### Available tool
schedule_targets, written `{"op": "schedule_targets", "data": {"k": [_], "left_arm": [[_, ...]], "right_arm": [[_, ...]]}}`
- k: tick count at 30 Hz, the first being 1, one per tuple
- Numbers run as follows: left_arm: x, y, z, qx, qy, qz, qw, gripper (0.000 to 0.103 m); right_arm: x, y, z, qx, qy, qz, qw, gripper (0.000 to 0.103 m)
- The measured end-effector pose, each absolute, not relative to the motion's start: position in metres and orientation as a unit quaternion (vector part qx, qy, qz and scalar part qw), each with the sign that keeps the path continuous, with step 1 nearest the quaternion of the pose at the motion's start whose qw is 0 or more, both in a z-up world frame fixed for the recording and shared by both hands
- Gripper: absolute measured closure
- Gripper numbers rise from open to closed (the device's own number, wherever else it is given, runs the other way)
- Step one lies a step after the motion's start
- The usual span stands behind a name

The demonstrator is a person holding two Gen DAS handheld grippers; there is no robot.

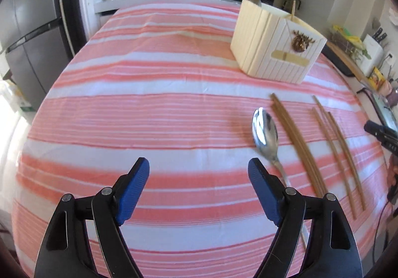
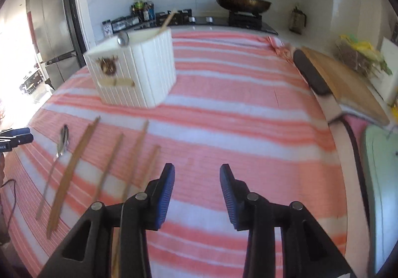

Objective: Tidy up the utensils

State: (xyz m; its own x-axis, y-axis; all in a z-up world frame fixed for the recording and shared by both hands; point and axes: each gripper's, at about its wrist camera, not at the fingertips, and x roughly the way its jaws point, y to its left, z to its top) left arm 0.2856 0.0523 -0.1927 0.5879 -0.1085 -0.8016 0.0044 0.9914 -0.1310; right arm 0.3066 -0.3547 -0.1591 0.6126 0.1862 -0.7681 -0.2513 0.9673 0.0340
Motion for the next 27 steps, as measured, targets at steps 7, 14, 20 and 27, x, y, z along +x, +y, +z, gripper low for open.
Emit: {"op": "schedule_targets", "data": {"k": [7, 14, 20, 27], "left_arm": [[0.309, 0.045, -0.218, -0.051, 0.458, 0.001, 0.888, 0.019], [0.323, 0.038, -0.227, -0.018, 0.456, 0.034, 0.889, 0.003], [0.322, 0.042, -0.229, -0.024, 0.456, 0.040, 0.889, 0.000], [0.322, 0.041, -0.230, -0.026, 0.456, 0.040, 0.889, 0.000]], "right_arm": [[0.300, -0.375, -0.196, -0.026, 0.443, 0.094, 0.891, 0.065], [0.305, -0.366, -0.207, -0.032, 0.446, 0.113, 0.887, 0.029], [0.304, -0.351, -0.209, -0.060, 0.450, 0.119, 0.883, 0.019], [0.301, -0.345, -0.207, -0.063, 0.451, 0.118, 0.882, 0.019]]}}
